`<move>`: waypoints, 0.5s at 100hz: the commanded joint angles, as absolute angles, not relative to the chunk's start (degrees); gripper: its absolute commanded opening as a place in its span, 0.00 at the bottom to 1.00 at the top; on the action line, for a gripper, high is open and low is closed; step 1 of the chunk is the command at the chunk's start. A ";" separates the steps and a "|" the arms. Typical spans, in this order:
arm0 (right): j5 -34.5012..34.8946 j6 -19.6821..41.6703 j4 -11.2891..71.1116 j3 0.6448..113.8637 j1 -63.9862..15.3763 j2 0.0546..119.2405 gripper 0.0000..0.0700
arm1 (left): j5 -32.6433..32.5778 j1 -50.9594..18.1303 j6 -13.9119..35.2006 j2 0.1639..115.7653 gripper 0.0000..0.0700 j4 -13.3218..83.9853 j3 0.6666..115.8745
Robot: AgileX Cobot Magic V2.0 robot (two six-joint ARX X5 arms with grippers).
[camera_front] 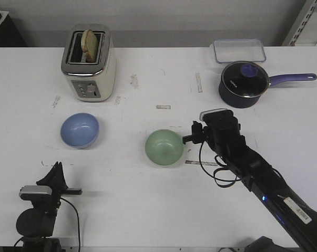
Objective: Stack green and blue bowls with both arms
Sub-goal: 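Release the green bowl and retract the right gripper to rest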
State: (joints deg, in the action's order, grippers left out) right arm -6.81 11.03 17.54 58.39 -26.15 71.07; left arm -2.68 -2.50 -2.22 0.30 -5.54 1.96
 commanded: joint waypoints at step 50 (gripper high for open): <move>-2.52 -0.01 -0.93 31.83 -5.54 46.30 0.00 | -2.61 -2.48 -2.35 0.19 0.00 -6.09 0.71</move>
